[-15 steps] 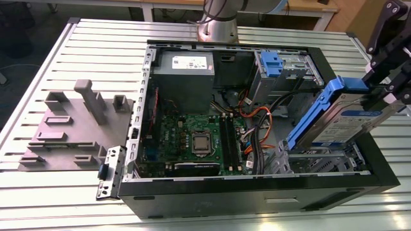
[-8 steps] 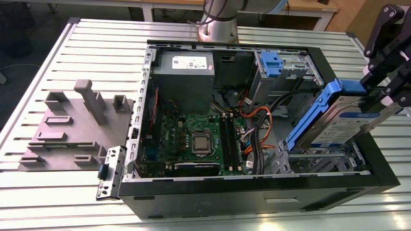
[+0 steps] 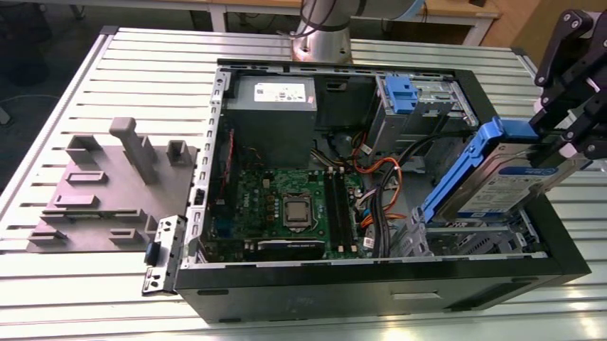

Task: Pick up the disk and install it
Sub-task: 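Insert the disk into the insertion slot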

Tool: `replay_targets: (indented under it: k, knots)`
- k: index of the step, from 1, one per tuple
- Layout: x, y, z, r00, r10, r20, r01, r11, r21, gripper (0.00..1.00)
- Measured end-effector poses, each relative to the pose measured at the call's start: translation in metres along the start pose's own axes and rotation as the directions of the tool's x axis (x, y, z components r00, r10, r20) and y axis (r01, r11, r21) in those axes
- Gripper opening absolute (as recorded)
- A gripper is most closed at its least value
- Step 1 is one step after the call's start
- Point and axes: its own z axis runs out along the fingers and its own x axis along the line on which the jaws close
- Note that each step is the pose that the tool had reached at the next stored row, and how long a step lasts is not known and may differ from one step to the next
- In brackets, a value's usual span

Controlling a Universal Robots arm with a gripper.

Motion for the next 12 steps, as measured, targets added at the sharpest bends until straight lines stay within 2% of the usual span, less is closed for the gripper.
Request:
replay_targets:
  k: [9,12]
  knots:
    - [-0.0008,0.0000,0.0019,1.0000,0.000,0.0004,0.000,1.0000,0.0000,0.35]
    - [-0.0007,-0.0001,0.0054,1.0000,0.000,0.0001,0.000,1.0000,-0.0001,0.35]
